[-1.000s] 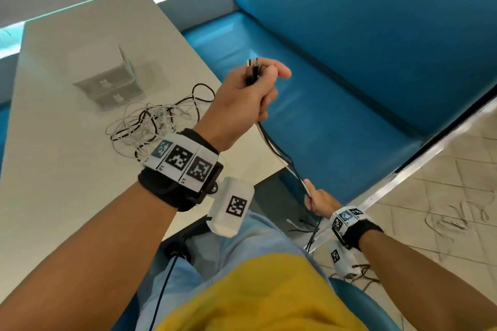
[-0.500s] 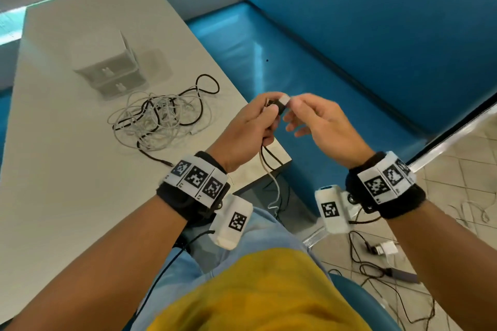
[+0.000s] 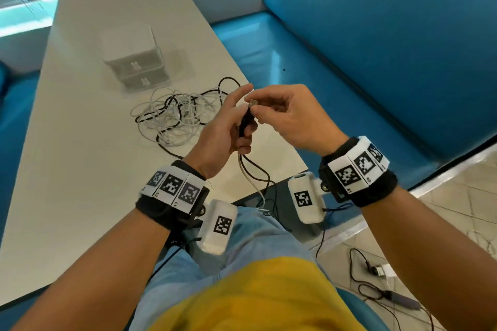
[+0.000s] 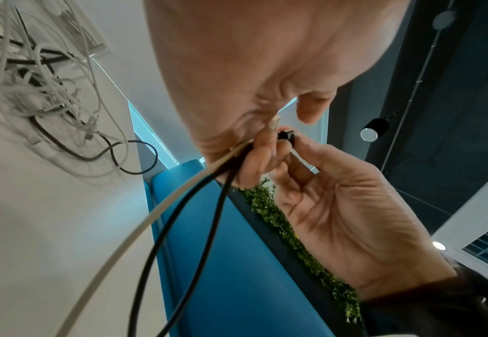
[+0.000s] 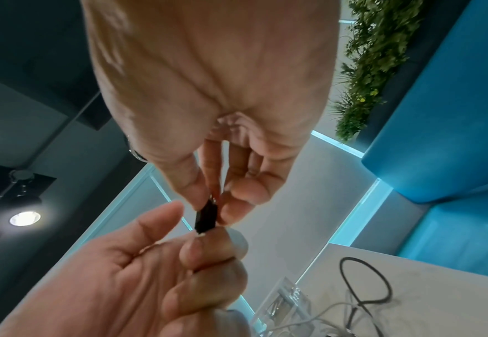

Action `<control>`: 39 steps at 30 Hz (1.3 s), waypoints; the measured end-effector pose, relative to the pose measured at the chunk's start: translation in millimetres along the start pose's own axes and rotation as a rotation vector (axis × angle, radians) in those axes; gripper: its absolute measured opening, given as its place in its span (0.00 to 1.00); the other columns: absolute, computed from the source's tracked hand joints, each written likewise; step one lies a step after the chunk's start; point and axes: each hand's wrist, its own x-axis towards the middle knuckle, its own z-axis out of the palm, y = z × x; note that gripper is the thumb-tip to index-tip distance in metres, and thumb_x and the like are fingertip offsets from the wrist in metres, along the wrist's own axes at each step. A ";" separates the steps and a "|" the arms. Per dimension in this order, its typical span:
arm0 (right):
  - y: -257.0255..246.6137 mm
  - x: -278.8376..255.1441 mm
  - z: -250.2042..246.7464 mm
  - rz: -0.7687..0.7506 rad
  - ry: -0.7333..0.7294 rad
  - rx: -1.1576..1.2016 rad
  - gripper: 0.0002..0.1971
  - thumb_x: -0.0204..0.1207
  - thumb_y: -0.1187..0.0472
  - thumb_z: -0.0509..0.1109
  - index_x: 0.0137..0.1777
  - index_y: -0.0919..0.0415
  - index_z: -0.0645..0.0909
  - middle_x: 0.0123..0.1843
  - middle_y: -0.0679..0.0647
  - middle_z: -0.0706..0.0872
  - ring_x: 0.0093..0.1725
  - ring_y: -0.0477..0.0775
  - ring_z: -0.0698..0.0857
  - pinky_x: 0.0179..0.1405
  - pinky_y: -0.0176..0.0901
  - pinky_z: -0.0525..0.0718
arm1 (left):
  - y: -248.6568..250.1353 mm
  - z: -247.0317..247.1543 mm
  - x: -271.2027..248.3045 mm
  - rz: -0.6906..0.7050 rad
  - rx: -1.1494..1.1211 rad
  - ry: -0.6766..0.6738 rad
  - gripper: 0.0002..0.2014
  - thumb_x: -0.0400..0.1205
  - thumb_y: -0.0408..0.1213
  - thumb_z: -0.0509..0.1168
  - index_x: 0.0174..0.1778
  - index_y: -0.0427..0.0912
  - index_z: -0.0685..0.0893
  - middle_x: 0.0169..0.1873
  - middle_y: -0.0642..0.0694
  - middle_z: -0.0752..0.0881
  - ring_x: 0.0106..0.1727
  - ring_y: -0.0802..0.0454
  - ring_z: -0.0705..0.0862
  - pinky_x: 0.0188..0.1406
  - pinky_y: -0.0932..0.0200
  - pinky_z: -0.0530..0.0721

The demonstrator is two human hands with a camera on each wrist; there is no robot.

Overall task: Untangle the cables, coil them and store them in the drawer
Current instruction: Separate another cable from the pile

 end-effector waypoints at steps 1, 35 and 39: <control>-4.8 2.4 2.0 -0.021 -0.024 0.003 0.09 0.77 0.68 0.69 0.54 0.58 0.88 0.40 0.46 0.89 0.39 0.46 0.87 0.47 0.40 0.83 | 1.9 -2.8 0.1 0.010 -0.001 0.008 0.19 0.89 0.46 0.47 0.75 0.51 0.70 0.31 0.47 0.70 0.29 0.53 0.65 0.26 0.61 0.67; 3.9 35.9 163.2 0.178 -0.718 -0.121 0.20 0.79 0.51 0.69 0.67 0.59 0.74 0.48 0.58 0.88 0.44 0.52 0.87 0.44 0.44 0.84 | 4.0 -117.2 -59.0 0.131 -0.390 0.741 0.16 0.90 0.47 0.50 0.43 0.43 0.75 0.24 0.50 0.61 0.22 0.57 0.58 0.23 0.62 0.62; 25.2 25.2 160.1 0.200 -0.887 -0.126 0.11 0.86 0.59 0.58 0.46 0.63 0.77 0.29 0.51 0.77 0.28 0.49 0.81 0.35 0.39 0.81 | 1.2 -131.9 -62.3 0.150 -0.516 0.815 0.15 0.89 0.46 0.52 0.39 0.44 0.73 0.25 0.50 0.61 0.21 0.56 0.58 0.20 0.64 0.66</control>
